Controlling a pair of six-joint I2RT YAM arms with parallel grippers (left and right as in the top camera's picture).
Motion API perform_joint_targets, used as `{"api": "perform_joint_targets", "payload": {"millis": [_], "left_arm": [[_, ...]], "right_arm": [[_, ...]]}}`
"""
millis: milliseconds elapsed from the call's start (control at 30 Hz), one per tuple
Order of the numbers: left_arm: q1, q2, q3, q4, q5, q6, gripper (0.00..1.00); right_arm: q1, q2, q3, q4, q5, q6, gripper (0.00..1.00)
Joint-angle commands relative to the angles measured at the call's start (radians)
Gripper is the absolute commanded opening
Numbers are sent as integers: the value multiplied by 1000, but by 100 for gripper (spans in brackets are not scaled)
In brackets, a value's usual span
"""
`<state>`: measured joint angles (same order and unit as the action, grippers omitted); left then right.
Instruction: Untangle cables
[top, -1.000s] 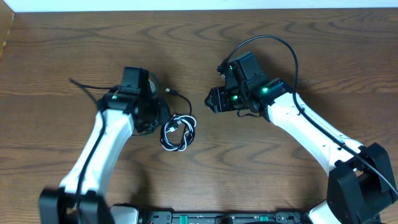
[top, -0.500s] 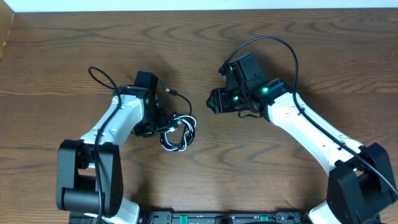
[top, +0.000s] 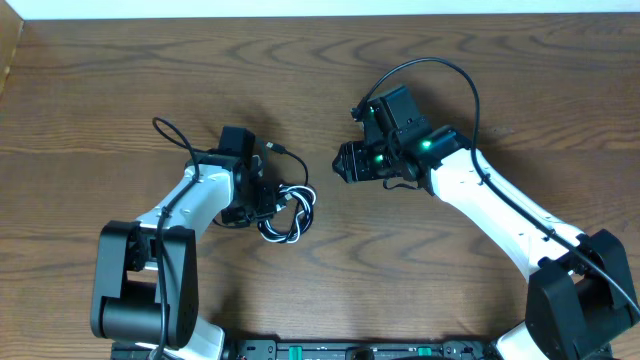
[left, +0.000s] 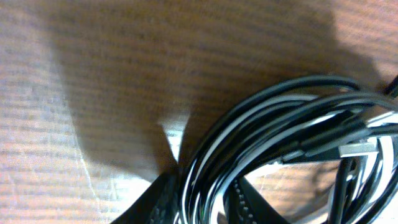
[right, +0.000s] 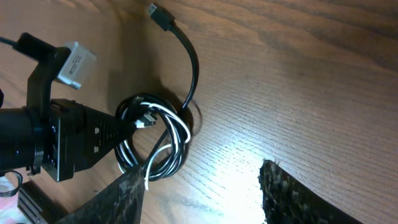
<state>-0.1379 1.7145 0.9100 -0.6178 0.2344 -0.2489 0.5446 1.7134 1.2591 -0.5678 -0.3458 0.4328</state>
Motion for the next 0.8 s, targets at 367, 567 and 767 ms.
{"api": "perform_joint_targets", "payload": {"millis": [367,567,767], "left_arm": [[2,-158,21,26,246,17,7],[2,-420,39,29,286,-115,7],[2,-508,39,16,261,-123,7]], "right_arm": [[0,13,-1,19,-69,-42,56],[0,13,-1,59,-201,-108,56],[0,3,0,121,-267,-101,54]]}}
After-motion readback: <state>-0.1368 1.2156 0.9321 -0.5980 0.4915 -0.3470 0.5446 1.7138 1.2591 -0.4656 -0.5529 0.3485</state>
